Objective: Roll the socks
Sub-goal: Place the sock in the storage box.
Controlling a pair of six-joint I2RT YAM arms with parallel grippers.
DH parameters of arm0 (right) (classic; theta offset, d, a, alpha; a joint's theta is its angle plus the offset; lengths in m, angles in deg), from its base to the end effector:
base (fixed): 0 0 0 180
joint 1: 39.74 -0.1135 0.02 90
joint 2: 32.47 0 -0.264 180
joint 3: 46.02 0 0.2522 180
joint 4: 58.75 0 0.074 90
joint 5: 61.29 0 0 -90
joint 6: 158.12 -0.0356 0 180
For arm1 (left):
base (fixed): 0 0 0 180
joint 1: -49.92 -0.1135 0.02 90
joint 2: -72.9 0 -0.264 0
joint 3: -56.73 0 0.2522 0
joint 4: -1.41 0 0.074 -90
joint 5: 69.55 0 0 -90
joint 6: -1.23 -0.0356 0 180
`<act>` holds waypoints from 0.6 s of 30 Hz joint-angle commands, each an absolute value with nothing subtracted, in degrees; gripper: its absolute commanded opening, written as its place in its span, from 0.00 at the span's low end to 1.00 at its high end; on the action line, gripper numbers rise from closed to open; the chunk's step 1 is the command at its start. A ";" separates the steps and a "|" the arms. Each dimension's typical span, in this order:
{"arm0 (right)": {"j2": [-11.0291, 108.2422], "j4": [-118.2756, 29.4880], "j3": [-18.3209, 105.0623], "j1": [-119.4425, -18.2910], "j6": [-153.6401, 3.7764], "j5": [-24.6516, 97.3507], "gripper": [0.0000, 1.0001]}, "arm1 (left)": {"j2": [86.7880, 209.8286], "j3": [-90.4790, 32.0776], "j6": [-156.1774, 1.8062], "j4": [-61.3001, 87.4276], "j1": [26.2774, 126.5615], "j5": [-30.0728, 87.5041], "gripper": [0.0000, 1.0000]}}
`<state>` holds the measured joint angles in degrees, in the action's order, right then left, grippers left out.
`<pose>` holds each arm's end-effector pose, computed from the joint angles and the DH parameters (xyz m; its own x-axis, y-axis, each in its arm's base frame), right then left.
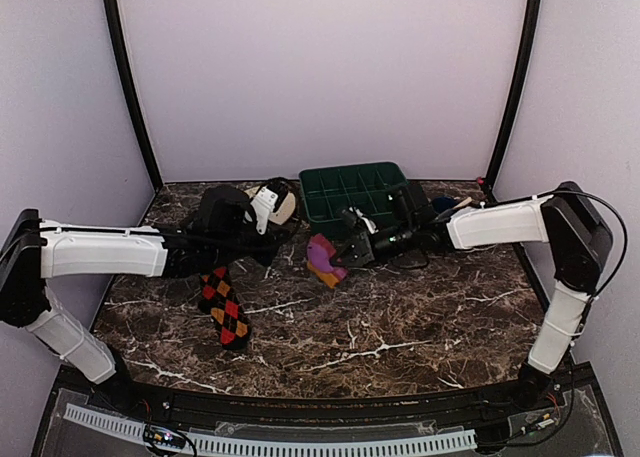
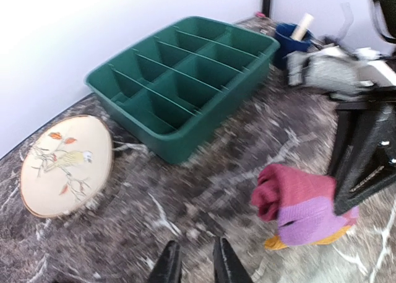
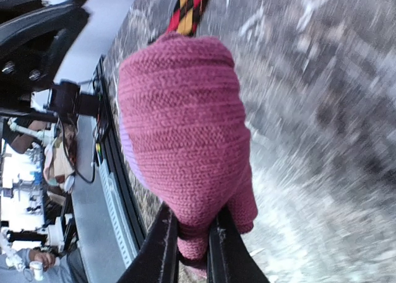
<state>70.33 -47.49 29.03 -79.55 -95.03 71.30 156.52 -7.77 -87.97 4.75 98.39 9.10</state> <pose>0.2761 0.2615 0.1904 -0.8273 -0.2558 -0.5001 -0.5617 0.3865 0.7315 0.2238 -0.2421 0.2517 -0.2618 0.2750 -0.9251 0.6098 0.7901 0.0623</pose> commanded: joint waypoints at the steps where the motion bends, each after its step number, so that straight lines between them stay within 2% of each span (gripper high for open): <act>1: 69.45 -46.96 36.74 -75.88 -95.07 66.99 0.00 | 160.96 -13.72 -84.78 3.05 91.56 13.03 0.19; 12: 78.43 -26.93 62.19 -72.47 -83.43 45.35 0.00 | 177.21 -30.15 -83.88 4.09 85.88 21.18 0.15; 18: 85.52 -20.58 73.41 -72.47 -78.56 29.45 0.00 | 182.01 -32.75 -81.47 2.25 83.18 22.62 0.13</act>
<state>82.07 -26.75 68.57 -72.65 -83.45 43.45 181.43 -31.33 -83.60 3.22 85.51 20.62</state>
